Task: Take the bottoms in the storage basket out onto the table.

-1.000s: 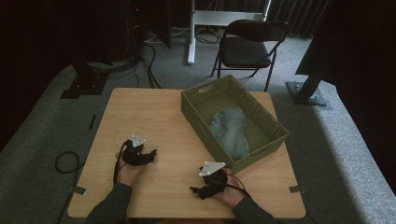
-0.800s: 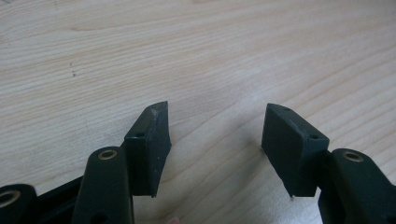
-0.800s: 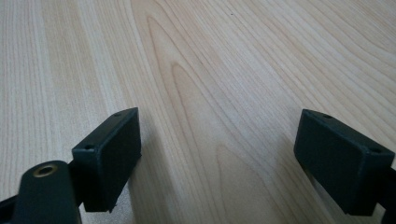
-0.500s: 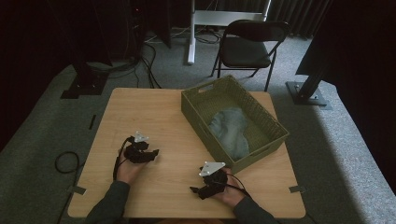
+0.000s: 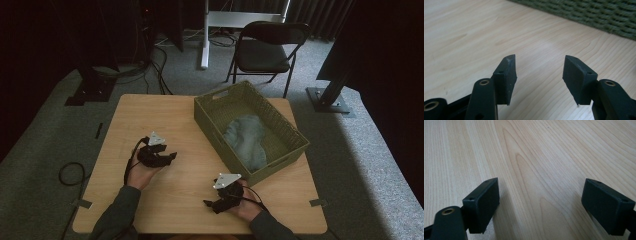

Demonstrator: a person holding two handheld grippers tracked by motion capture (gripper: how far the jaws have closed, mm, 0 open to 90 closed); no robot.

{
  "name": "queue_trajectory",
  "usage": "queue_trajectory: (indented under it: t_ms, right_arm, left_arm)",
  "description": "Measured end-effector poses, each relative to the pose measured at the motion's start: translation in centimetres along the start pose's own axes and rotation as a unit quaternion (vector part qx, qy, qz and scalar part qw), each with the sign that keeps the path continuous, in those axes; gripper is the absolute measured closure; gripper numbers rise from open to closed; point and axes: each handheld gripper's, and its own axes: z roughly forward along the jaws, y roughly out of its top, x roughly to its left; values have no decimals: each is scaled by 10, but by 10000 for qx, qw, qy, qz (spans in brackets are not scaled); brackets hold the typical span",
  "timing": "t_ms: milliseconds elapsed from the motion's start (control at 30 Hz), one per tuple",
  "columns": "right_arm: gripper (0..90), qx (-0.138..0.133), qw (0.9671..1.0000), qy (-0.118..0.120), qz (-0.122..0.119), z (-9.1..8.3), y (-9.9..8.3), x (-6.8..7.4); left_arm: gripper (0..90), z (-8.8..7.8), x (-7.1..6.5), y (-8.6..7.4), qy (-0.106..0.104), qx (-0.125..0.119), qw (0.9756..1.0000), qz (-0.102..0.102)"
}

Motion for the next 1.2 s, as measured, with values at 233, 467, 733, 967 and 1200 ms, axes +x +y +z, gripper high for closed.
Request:
queue_trajectory:
  t_ms: [233,467,733,967,1200]
  right_arm:
    - [150,-2,10000,3,12,0,0,0]
    - [150,-4,10000,-1,5,0,0,0]
    - [150,6,10000,0,4,0,0,0]
    - [150,-2,10000,0,6,0,0,0]
    - [150,-3,10000,0,9,0,0,0]
  left_arm:
    - [465,-1,-6,17,-113,-48,9998,174]
    - [485,-2,-12,33,-256,-65,9990,354]
    - [494,-3,-19,53,-365,-135,9980,502]
    - [484,-5,-21,70,-375,-257,9972,595]
    - [464,-5,-26,90,-430,-414,9956,717]
